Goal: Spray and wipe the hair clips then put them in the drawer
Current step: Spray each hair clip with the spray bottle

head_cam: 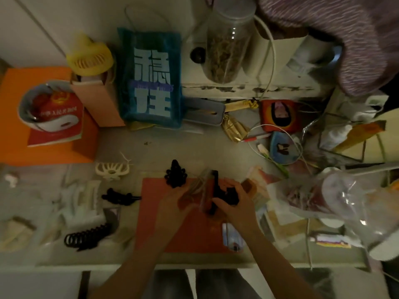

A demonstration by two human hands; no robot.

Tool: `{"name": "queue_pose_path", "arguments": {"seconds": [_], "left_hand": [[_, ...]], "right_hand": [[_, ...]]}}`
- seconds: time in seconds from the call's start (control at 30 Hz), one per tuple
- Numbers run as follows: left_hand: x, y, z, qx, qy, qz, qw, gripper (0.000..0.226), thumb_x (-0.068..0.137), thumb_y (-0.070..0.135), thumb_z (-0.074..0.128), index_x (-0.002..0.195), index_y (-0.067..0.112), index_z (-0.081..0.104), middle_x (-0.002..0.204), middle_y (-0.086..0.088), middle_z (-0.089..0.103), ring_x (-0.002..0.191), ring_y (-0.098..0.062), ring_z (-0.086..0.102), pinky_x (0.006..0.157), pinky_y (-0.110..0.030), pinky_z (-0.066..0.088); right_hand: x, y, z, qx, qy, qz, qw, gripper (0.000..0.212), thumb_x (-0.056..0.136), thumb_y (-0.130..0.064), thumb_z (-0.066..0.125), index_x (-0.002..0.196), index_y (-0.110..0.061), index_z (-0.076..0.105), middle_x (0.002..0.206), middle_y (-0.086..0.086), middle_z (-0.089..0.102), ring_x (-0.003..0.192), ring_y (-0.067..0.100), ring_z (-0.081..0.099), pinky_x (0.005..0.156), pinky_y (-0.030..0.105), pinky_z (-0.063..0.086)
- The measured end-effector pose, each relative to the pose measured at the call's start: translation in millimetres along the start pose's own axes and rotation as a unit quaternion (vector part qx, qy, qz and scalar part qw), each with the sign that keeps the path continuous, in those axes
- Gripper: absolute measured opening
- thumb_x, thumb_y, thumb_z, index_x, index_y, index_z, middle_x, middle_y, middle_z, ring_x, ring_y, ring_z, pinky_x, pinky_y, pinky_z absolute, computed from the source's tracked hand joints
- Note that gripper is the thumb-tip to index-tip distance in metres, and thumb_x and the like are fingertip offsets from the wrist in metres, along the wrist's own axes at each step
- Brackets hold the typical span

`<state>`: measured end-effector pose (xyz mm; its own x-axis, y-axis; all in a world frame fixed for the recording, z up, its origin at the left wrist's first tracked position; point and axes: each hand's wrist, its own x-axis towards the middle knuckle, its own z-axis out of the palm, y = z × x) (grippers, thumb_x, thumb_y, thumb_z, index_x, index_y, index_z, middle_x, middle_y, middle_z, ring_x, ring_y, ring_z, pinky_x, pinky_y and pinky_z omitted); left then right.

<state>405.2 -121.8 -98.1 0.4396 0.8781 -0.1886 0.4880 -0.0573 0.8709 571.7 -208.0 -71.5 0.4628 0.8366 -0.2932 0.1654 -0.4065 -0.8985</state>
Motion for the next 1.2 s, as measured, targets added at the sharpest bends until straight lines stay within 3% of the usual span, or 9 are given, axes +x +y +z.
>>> {"name": "queue_pose_path", "arguments": {"seconds": [0.1, 0.17, 0.33, 0.4, 0.6, 0.8, 0.93, 1.07, 1.2], "left_hand": [[-6, -7, 8, 0.003, 0.006, -0.04, 0.999, 0.044, 0.082, 0.014, 0.073, 0.124, 0.022, 0.062, 0.125, 0.004, 0.063, 0.116, -0.013, 0.059, 0.103, -0.04, 0.045], [-9, -8, 13, 0.013, 0.006, -0.065, 0.998, 0.047, 0.083, 0.016, 0.072, 0.127, 0.022, 0.06, 0.128, 0.0, 0.062, 0.118, -0.018, 0.058, 0.102, -0.041, 0.045], [-3, -5, 21, -0.001, 0.037, -0.052, 0.998, 0.038, 0.084, 0.009, 0.07, 0.119, 0.023, 0.065, 0.117, 0.008, 0.066, 0.107, -0.011, 0.063, 0.097, -0.036, 0.05], [-2, -5, 22, -0.01, 0.051, -0.058, 0.997, 0.036, 0.084, 0.007, 0.069, 0.114, 0.027, 0.066, 0.113, 0.009, 0.066, 0.103, -0.014, 0.065, 0.094, -0.033, 0.051], [-4, -7, 23, -0.043, 0.066, -0.09, 0.993, 0.029, 0.085, 0.007, 0.068, 0.112, 0.017, 0.069, 0.111, 0.004, 0.069, 0.104, -0.014, 0.065, 0.097, -0.033, 0.05], [-4, -10, 19, -0.034, 0.059, -0.109, 0.992, 0.026, 0.086, 0.011, 0.067, 0.112, 0.013, 0.069, 0.109, 0.001, 0.068, 0.102, -0.02, 0.065, 0.093, -0.032, 0.05], [-6, -13, 17, -0.031, 0.066, -0.135, 0.988, 0.037, 0.085, 0.005, 0.067, 0.119, 0.018, 0.066, 0.107, 0.006, 0.066, 0.099, -0.017, 0.065, 0.089, -0.029, 0.051], [-7, -18, 13, -0.044, 0.051, -0.172, 0.983, 0.036, 0.086, 0.008, 0.068, 0.121, 0.013, 0.065, 0.115, -0.007, 0.067, 0.106, -0.023, 0.063, 0.098, -0.042, 0.048], [-9, -20, 10, -0.055, 0.051, -0.179, 0.981, 0.027, 0.084, 0.011, 0.07, 0.111, 0.007, 0.069, 0.106, -0.013, 0.07, 0.098, -0.028, 0.066, 0.092, -0.048, 0.05]], "right_hand": [[2, 7, -12, 0.002, -0.017, -0.012, 1.0, 0.045, 0.08, -0.01, 0.075, 0.118, -0.023, 0.054, 0.103, -0.017, 0.061, 0.094, -0.02, 0.055, 0.079, 0.0, 0.04], [3, 9, -17, 0.006, -0.02, -0.008, 1.0, 0.048, 0.079, -0.009, 0.076, 0.114, -0.032, 0.054, 0.106, -0.017, 0.061, 0.096, -0.019, 0.054, 0.082, 0.001, 0.041], [4, 13, -20, 0.011, -0.021, 0.009, 1.0, 0.051, 0.079, -0.011, 0.076, 0.107, -0.044, 0.05, 0.107, -0.02, 0.059, 0.098, -0.019, 0.053, 0.084, 0.002, 0.041], [4, 15, -20, 0.016, -0.017, 0.015, 1.0, 0.051, 0.079, -0.01, 0.076, 0.106, -0.044, 0.05, 0.105, -0.021, 0.058, 0.096, -0.021, 0.053, 0.082, 0.001, 0.041], [1, 14, -19, 0.023, -0.019, 0.023, 0.999, 0.052, 0.079, -0.009, 0.075, 0.104, -0.046, 0.048, 0.103, -0.026, 0.056, 0.093, -0.024, 0.052, 0.078, -0.002, 0.039], [-3, 10, -17, 0.03, -0.018, 0.026, 0.999, 0.05, 0.08, -0.008, 0.075, 0.105, -0.044, 0.05, 0.106, -0.018, 0.061, 0.095, -0.017, 0.057, 0.079, 0.003, 0.043], [-6, 8, -14, 0.048, -0.018, 0.031, 0.998, 0.048, 0.081, -0.005, 0.073, 0.106, -0.04, 0.052, 0.104, -0.019, 0.061, 0.092, -0.019, 0.057, 0.073, 0.0, 0.042], [-8, 7, -11, 0.055, -0.018, 0.034, 0.998, 0.045, 0.081, -0.006, 0.073, 0.11, -0.035, 0.054, 0.105, -0.019, 0.062, 0.094, -0.017, 0.058, 0.076, 0.002, 0.044], [-11, 8, -8, 0.049, -0.014, 0.038, 0.998, 0.046, 0.08, -0.01, 0.074, 0.11, -0.039, 0.054, 0.101, -0.025, 0.065, 0.1, -0.011, 0.061, 0.081, 0.009, 0.048]]}}
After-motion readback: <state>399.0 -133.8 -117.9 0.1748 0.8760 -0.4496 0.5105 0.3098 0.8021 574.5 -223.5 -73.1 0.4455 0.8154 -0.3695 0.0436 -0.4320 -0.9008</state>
